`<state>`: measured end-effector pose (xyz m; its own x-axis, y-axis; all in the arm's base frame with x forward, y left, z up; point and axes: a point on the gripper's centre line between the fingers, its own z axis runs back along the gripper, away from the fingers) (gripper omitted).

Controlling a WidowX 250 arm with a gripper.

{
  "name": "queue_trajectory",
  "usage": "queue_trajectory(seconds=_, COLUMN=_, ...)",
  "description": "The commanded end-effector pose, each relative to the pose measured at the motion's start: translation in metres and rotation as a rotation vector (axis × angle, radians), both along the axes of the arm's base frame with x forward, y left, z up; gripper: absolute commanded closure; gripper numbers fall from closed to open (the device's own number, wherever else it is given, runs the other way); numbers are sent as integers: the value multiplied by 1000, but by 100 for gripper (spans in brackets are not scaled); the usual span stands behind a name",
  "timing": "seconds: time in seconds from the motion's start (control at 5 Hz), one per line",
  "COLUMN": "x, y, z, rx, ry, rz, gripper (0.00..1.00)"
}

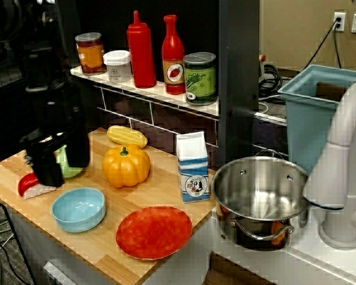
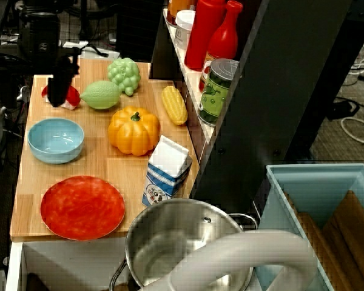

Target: Lift bowl

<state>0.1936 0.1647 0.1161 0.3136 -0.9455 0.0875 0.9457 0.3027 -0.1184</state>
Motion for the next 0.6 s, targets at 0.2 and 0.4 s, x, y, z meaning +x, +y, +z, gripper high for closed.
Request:
queue_trajectory(seconds=0.2, x=11, y=-7, z=-15, rx=61, ry=-202, rz=-22, gripper=0)
queue_trajectory(seconds=0.4, x=15, y=-9, z=-27, rx=95, ry=-191, rz=-58, gripper=0)
